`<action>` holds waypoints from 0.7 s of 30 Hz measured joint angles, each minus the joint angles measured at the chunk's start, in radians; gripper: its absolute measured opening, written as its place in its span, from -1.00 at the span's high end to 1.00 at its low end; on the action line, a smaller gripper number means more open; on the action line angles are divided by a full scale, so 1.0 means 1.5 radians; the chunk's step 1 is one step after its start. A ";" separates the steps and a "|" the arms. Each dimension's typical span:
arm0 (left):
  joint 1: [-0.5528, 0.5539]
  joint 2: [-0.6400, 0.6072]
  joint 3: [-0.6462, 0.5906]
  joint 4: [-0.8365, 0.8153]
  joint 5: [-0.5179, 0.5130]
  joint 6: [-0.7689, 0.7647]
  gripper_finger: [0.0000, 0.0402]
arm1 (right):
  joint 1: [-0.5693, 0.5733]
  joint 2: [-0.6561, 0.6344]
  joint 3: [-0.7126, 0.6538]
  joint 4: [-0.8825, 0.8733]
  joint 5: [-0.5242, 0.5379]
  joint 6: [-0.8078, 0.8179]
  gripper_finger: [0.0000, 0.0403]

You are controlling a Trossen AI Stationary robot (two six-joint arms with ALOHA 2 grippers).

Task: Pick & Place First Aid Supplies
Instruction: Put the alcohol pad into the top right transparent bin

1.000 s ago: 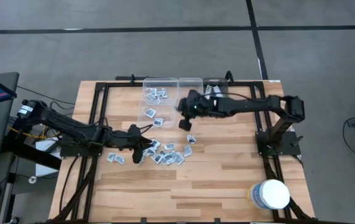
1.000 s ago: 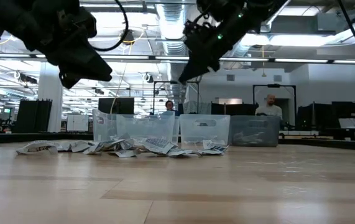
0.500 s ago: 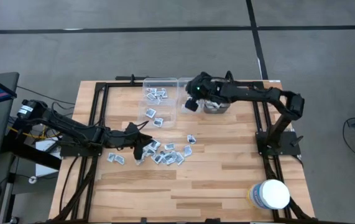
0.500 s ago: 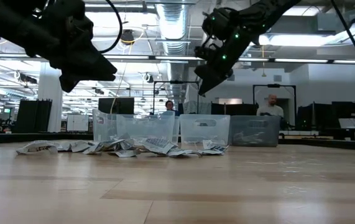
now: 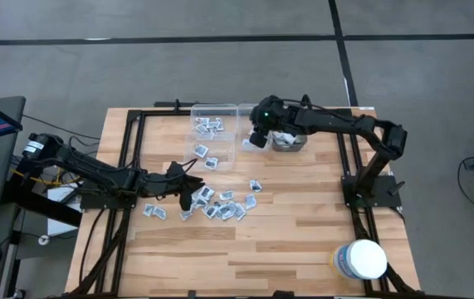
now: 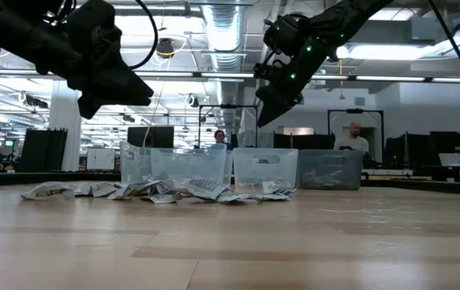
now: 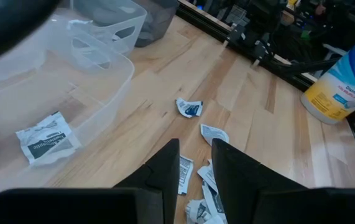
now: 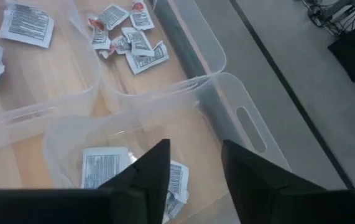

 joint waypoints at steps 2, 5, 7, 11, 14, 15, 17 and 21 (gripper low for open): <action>0.000 0.000 0.000 0.000 0.000 0.000 0.53 | 0.015 0.000 0.000 0.000 -0.003 -0.005 0.27; 0.000 0.000 0.000 0.000 0.010 0.005 0.53 | 0.053 0.000 0.000 -0.009 -0.041 -0.042 0.26; -0.001 0.000 0.000 0.000 0.012 0.013 0.53 | 0.084 0.000 0.000 -0.023 -0.078 -0.071 0.28; -0.001 0.000 0.000 0.000 0.021 0.018 0.53 | 0.150 0.000 0.000 -0.083 -0.095 -0.103 0.35; 0.000 0.000 0.000 0.000 0.026 0.028 0.53 | 0.193 0.000 0.000 -0.135 -0.109 -0.083 0.40; -0.001 0.000 0.000 0.000 0.028 0.033 0.53 | 0.206 0.000 0.000 -0.149 -0.114 -0.070 0.41; -0.001 0.000 0.000 0.000 0.029 0.036 0.53 | 0.230 0.000 -0.004 -0.159 -0.126 -0.041 0.43; -0.001 0.000 0.000 0.000 0.029 0.050 0.53 | 0.268 0.000 -0.045 -0.128 -0.127 0.020 0.45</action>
